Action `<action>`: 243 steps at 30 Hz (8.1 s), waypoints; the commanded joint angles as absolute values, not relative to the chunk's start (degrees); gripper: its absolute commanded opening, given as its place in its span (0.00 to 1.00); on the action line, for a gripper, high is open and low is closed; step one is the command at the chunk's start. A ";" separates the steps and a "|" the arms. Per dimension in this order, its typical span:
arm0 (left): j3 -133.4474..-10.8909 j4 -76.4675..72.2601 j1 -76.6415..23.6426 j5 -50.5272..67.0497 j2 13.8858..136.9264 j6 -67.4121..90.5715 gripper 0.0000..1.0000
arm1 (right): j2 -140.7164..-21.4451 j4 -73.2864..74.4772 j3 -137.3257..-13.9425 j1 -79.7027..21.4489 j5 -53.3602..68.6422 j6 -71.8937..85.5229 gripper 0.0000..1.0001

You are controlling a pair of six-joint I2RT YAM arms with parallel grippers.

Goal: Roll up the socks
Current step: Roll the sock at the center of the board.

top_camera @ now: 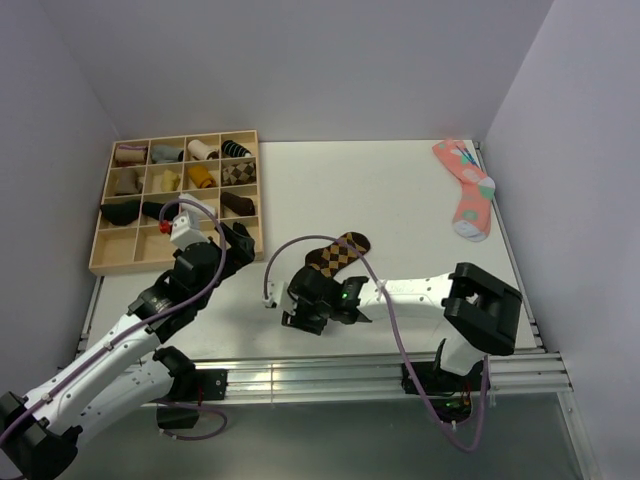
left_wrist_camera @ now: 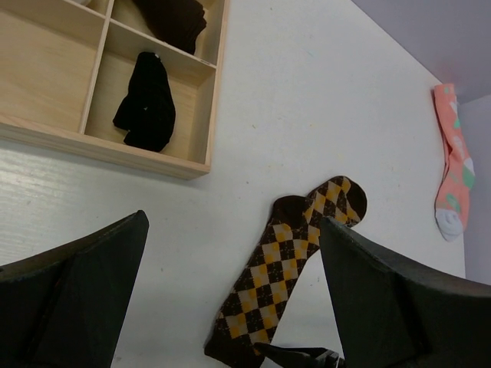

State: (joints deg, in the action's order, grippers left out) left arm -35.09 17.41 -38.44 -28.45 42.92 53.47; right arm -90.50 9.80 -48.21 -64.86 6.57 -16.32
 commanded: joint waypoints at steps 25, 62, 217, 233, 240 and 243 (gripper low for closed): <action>-37.18 17.05 -37.97 -28.13 42.10 50.19 1.00 | -92.64 6.24 -53.26 -67.68 -1.14 -13.54 0.54; -32.61 9.76 -36.74 -24.70 43.07 47.29 0.99 | -100.63 10.19 -55.11 -59.16 9.39 -12.75 0.46; -40.78 -28.04 -57.13 3.43 102.39 31.46 0.00 | -91.23 39.19 -57.92 -15.64 50.44 -27.33 0.18; -45.70 -24.08 -55.28 5.98 106.79 33.84 0.00 | -96.85 44.56 -57.21 -16.00 51.33 -31.47 0.10; -46.23 -23.38 -55.11 6.59 106.79 33.66 0.00 | -99.31 40.26 -57.74 -15.91 45.27 -24.61 0.07; -46.06 -23.64 -55.02 6.68 106.70 33.31 0.00 | -100.10 38.16 -57.83 -15.64 41.32 -21.11 0.06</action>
State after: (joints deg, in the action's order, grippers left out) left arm -45.67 -27.53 -55.42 6.48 105.10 33.91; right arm -99.00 41.56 -57.28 -15.86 46.00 -25.52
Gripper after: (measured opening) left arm 0.033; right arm 0.070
